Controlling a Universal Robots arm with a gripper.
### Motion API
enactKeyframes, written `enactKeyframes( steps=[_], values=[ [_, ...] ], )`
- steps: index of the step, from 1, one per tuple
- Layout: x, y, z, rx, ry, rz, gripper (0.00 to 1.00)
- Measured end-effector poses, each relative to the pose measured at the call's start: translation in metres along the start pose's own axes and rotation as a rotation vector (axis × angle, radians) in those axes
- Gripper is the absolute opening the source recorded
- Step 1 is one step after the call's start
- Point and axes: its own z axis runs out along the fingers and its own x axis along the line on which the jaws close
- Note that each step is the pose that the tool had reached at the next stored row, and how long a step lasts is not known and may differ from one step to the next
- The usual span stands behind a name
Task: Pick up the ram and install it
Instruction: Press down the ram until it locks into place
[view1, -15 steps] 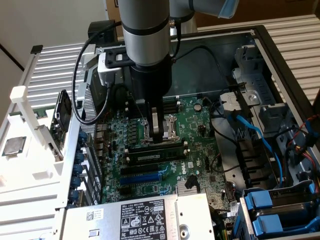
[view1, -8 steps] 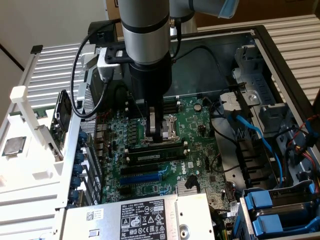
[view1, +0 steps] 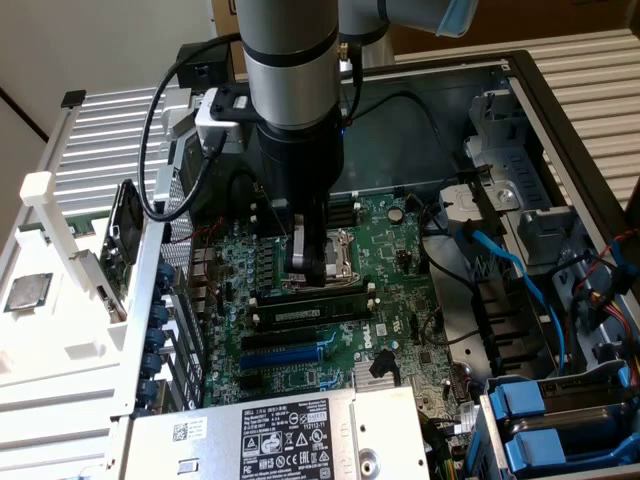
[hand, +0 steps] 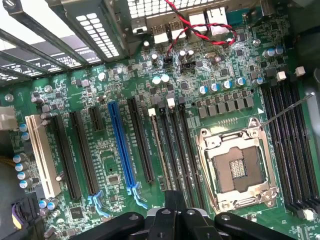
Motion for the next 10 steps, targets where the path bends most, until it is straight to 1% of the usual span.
enactKeyframes(
  steps=[1, 10],
  values=[
    [0.0, 0.0, 0.0002, 0.0011, 0.001, 0.039, 0.11],
    [0.0, 0.0, 0.0006, 0.0048, 0.0048, 0.177, 0.11]
  ],
)
